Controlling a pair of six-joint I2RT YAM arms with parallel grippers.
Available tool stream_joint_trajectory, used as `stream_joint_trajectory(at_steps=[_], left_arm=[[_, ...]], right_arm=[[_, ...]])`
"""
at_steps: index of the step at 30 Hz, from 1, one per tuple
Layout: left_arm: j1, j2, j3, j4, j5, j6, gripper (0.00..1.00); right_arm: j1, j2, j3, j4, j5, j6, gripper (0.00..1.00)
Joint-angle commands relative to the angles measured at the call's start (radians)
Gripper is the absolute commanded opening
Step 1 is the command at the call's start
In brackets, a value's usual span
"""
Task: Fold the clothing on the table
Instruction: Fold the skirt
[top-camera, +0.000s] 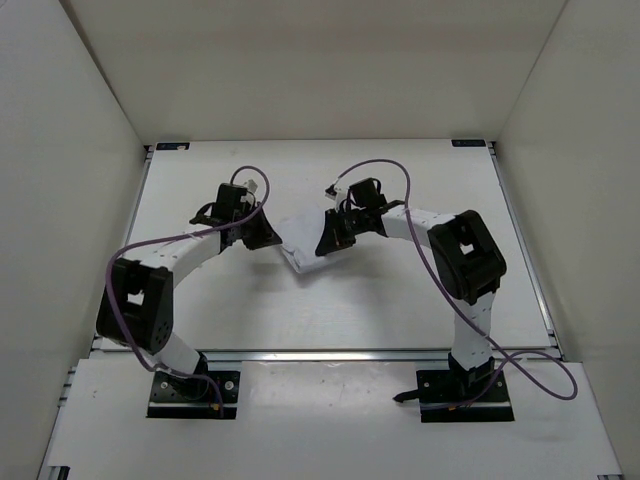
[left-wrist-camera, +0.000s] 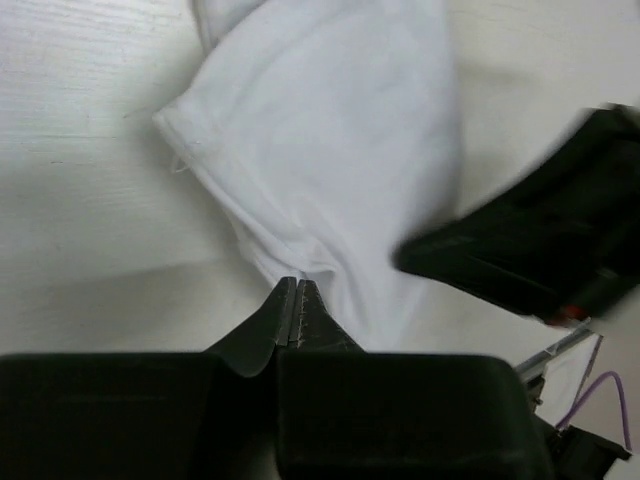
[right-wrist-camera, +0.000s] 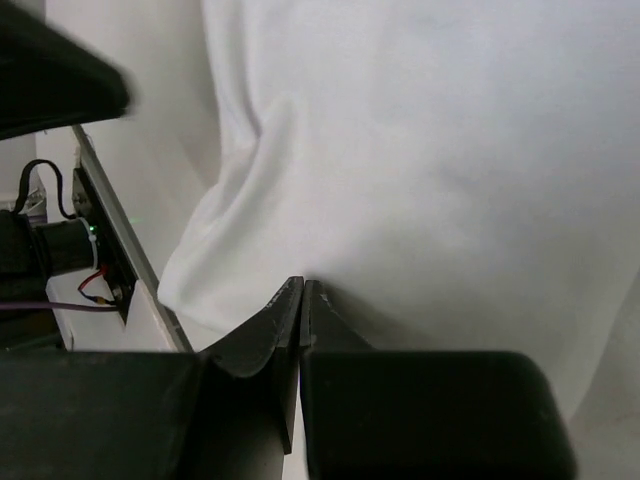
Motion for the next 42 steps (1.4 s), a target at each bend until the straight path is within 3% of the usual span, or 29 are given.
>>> stream_joint_trajectory(at_steps=[1, 5, 12, 18, 23, 27, 30, 32, 33, 35, 36, 38, 41, 42], left_arm=[[-0.004, -0.121, 0.016, -0.017, 0.061, 0.025, 0.02], [-0.062, -0.133, 0.013, 0.062, 0.178, -0.007, 0.04], [-0.17, -0.067, -0.038, 0.124, 0.216, -0.032, 0.0], [-0.167, -0.034, -0.165, 0.126, 0.18, -0.011, 0.0], [-0.171, 0.009, -0.194, 0.127, 0.0, 0.005, 0.0], [-0.153, 0.045, -0.144, 0.112, -0.058, 0.023, 0.0], [-0.13, 0.016, -0.09, 0.063, -0.021, 0.048, 0.0], [-0.099, -0.021, -0.054, 0.005, -0.036, 0.071, 0.13], [-0.096, -0.047, -0.032, -0.029, -0.037, 0.086, 0.19], [-0.063, -0.09, 0.002, -0.081, -0.047, 0.132, 0.52], [-0.053, -0.119, 0.017, -0.107, -0.052, 0.146, 0.6], [-0.027, -0.159, 0.045, -0.144, -0.105, 0.205, 0.81], [-0.03, -0.204, 0.088, -0.206, -0.193, 0.29, 0.99], [-0.03, -0.219, 0.089, -0.218, -0.216, 0.319, 0.99]], right_arm=[[-0.009, 0.041, 0.017, 0.089, -0.035, 0.004, 0.0], [-0.02, 0.057, 0.006, 0.156, -0.044, 0.03, 0.0], [-0.032, 0.092, -0.023, 0.259, -0.052, 0.061, 0.01], [-0.04, 0.118, -0.019, 0.287, -0.041, 0.069, 0.01], [-0.057, 0.144, 0.021, 0.238, -0.001, 0.037, 0.0], [-0.077, 0.135, 0.061, 0.169, 0.037, 0.004, 0.0], [-0.104, 0.098, 0.127, 0.071, 0.063, -0.023, 0.0], [-0.127, 0.064, 0.173, 0.023, 0.054, -0.039, 0.15], [-0.138, 0.048, 0.205, -0.026, 0.059, -0.039, 0.33], [-0.155, 0.029, 0.266, -0.105, 0.089, -0.057, 0.71], [-0.156, 0.024, 0.314, -0.17, 0.106, -0.08, 0.99], [-0.159, -0.004, 0.354, -0.246, 0.189, -0.121, 0.99], [-0.141, -0.09, 0.295, -0.281, 0.37, -0.203, 0.99], [-0.139, -0.132, 0.273, -0.278, 0.396, -0.206, 0.99]])
